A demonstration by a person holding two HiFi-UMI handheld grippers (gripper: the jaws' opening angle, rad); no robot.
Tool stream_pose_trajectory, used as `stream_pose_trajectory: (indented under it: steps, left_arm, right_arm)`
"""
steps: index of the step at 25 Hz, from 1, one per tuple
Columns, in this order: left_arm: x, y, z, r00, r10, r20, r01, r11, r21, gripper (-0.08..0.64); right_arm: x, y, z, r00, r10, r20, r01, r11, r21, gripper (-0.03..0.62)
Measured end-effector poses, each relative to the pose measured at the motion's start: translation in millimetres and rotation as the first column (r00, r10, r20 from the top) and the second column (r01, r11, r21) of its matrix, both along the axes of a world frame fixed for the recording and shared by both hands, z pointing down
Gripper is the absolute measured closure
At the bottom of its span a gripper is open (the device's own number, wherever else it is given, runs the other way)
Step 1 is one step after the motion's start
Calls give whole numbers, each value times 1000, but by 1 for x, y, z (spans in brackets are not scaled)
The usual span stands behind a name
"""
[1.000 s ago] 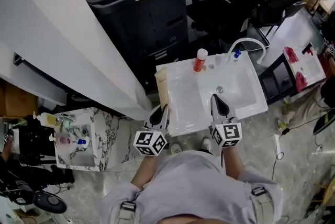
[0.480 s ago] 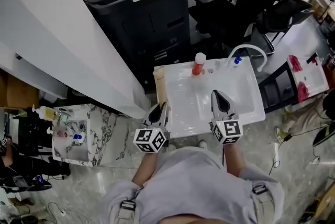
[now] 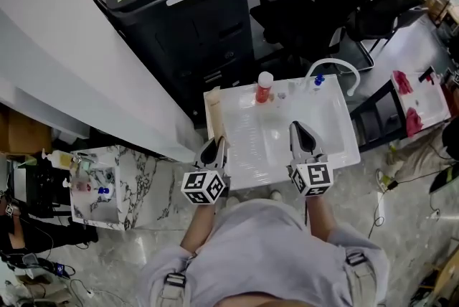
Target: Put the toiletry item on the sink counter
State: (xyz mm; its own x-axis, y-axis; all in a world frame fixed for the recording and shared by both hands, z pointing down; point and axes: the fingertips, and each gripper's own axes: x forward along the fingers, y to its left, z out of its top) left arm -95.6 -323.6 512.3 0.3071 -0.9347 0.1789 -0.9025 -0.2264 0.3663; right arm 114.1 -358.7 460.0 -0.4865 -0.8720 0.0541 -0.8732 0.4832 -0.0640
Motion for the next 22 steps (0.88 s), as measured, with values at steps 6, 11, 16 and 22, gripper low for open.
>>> stream_pose_trajectory:
  steps: [6, 11, 16, 22]
  left_arm:
    - [3, -6, 15, 1000, 3, -11, -4, 999, -50, 514]
    - [9, -8, 35, 1000, 8, -20, -10, 994, -109, 514]
    - [13, -7, 51, 1000, 6, -19, -9, 990, -143, 514]
    - [12, -6, 68, 1000, -1, -13, -1, 983, -184, 514]
  right_arm:
    - [5, 1, 4, 1000, 5, 3, -5, 1000, -13, 588]
    - [15, -1, 5, 1000, 13, 0, -13, 1000, -15, 588]
    - [21, -2, 7, 1000, 13, -2, -14, 1000, -17, 588]
    - [20, -3, 7, 1000, 4, -1, -4, 1000, -19, 588]
